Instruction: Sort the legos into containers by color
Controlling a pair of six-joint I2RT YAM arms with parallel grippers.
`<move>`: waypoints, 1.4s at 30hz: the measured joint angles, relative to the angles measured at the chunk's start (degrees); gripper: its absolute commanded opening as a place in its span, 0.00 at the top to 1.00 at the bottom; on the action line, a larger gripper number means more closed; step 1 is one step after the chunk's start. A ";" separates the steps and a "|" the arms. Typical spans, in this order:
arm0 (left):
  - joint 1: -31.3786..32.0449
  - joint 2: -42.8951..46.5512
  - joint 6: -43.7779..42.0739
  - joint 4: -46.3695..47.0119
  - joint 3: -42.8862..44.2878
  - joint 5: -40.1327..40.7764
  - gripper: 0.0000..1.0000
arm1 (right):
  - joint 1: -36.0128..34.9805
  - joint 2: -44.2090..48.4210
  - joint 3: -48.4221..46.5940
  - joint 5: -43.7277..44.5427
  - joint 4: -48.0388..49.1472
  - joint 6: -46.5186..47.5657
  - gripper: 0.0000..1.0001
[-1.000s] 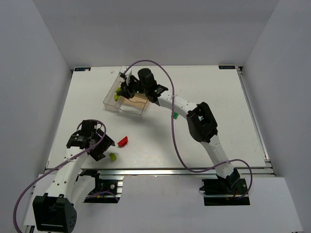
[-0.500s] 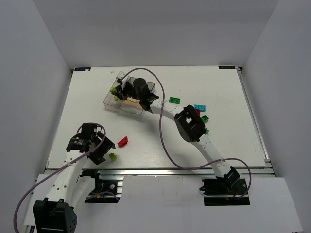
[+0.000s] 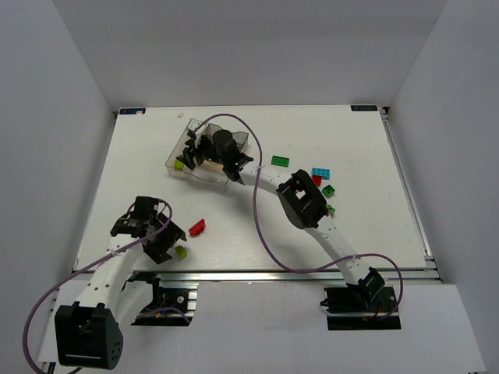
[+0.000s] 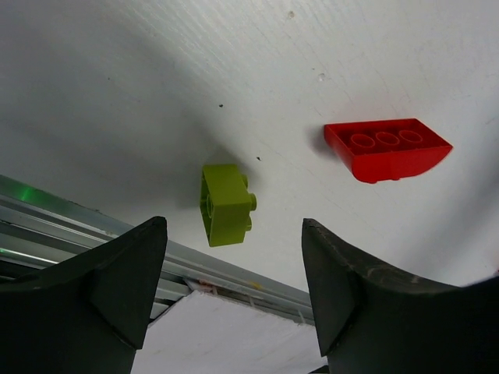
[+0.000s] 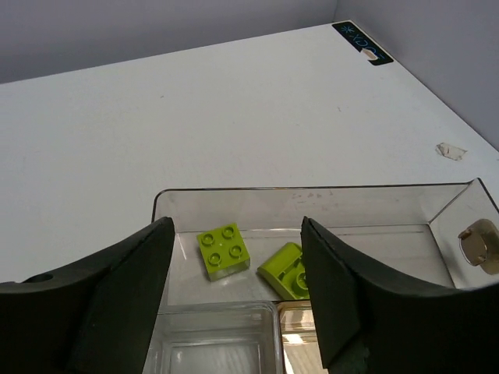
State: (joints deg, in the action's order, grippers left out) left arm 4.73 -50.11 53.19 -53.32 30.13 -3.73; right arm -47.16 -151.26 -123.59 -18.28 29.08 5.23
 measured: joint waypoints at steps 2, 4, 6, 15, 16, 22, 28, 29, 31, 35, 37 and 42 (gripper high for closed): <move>0.00 -0.98 0.15 0.57 -0.57 -0.15 0.27 | 0.17 0.55 0.59 -0.31 -0.07 -0.83 0.35; 0.20 -2.12 0.33 0.98 -0.94 -0.22 0.31 | 0.46 2.25 2.58 -0.42 -0.26 -1.97 0.41; 0.39 -2.95 0.31 1.42 -1.22 -0.33 0.34 | 0.98 5.22 5.55 -0.50 -0.55 -3.91 0.43; 1.90 -5.84 0.35 3.43 -2.36 -0.81 0.46 | 8.79 32.79 31.10 -4.20 2.45 -11.63 0.46; 2.16 -6.58 0.37 3.78 -2.38 -0.83 0.48 | 9.90 35.85 33.81 -4.96 2.82 -11.93 0.46; 3.80 -11.43 0.85 5.92 -1.60 -0.81 0.83 | 16.74 50.71 47.08 -9.44 1.53 -12.46 0.55; 4.55 -12.59 0.20 3.93 6.23 4.00 1.00 | 23.50 58.40 52.39 -11.13 -10.54 -10.60 1.00; 4.55 -12.61 -0.17 3.65 8.94 5.03 1.00 | 24.92 59.36 52.94 -11.02 -12.66 -10.01 1.00; 4.50 -13.18 -0.83 3.91 15.15 7.15 1.00 | 27.89 61.20 54.05 -10.56 -16.92 -8.79 1.00; 3.98 -17.40 -3.10 7.56 25.42 10.58 1.00 | 33.09 64.98 58.27 -9.55 -24.44 -4.44 1.00; 3.96 -22.38 -4.52 8.48 30.01 12.15 1.00 | 34.45 66.25 60.43 -9.38 -27.78 -2.38 0.97; 3.26 -41.53 -8.11 11.76 45.09 15.91 1.00 | 36.61 67.82 64.48 -10.67 -34.84 1.66 0.73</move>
State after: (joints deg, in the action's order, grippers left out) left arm 7.99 -91.64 45.08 -41.56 75.22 12.19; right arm -10.55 -83.44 -59.11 -28.95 -5.76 6.90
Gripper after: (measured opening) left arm 0.372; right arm 0.235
